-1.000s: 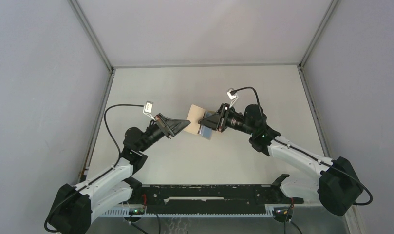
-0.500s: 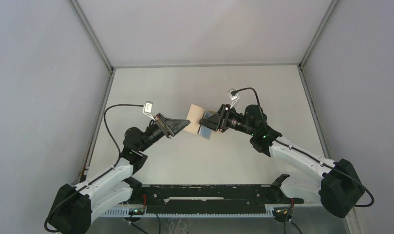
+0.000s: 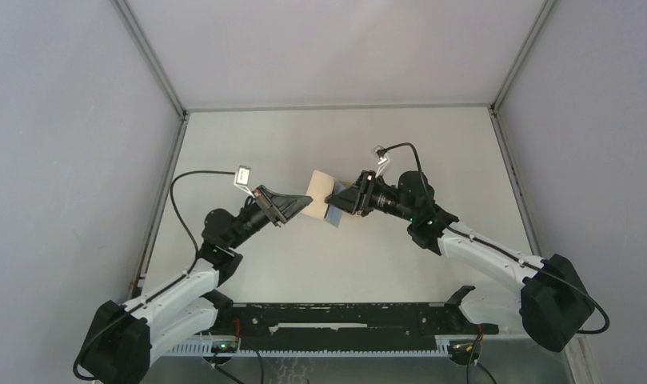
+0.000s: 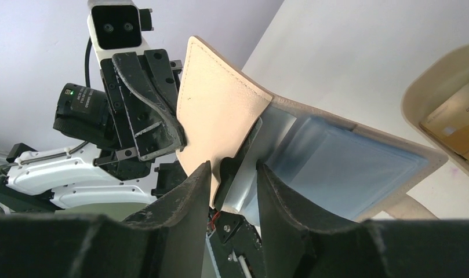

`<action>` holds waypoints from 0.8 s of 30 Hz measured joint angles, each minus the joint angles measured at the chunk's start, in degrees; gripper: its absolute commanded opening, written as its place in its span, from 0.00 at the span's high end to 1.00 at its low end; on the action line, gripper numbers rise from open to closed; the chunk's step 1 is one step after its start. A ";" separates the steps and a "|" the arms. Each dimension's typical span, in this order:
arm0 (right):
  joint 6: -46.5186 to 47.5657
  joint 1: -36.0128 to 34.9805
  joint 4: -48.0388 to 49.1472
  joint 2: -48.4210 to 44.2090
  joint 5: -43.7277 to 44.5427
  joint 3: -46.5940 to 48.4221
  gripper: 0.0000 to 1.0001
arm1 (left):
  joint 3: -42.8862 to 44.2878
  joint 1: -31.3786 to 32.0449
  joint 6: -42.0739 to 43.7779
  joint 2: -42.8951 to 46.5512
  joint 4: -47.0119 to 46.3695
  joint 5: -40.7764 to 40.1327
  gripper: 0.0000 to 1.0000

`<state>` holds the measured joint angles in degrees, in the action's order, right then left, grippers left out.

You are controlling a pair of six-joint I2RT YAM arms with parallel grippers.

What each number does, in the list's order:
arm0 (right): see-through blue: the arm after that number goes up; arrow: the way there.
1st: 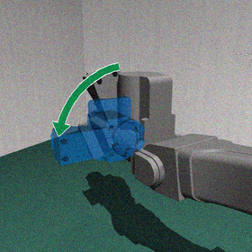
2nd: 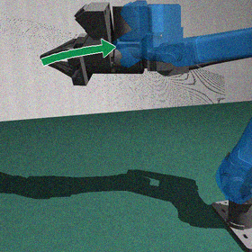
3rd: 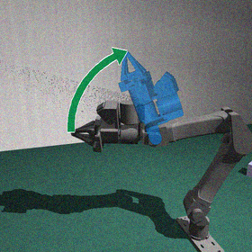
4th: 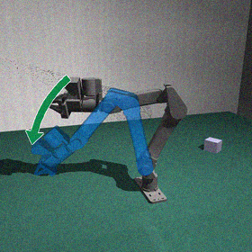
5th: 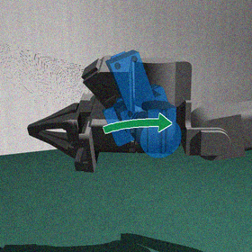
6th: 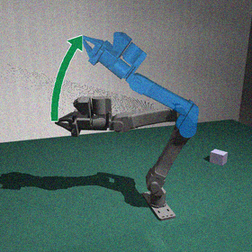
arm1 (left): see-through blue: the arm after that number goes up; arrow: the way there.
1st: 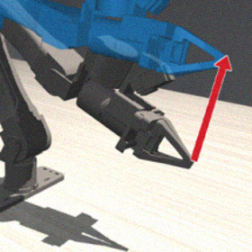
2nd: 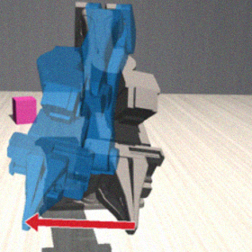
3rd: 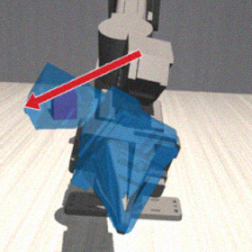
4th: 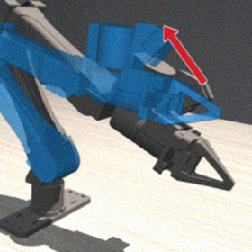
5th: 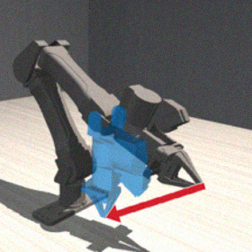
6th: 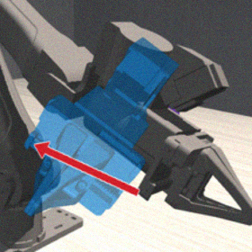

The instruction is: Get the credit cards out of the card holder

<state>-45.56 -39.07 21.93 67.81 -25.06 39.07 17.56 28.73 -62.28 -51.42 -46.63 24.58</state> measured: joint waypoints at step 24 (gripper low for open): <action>0.20 1.22 0.24 -0.96 -1.90 -0.02 0.83 | -2.89 -0.22 -0.72 -2.43 -4.76 -0.33 1.00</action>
<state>-45.36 -37.85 22.17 66.85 -26.96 39.05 14.68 28.51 -63.00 -53.84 -51.40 24.25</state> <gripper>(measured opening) 0.208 0.012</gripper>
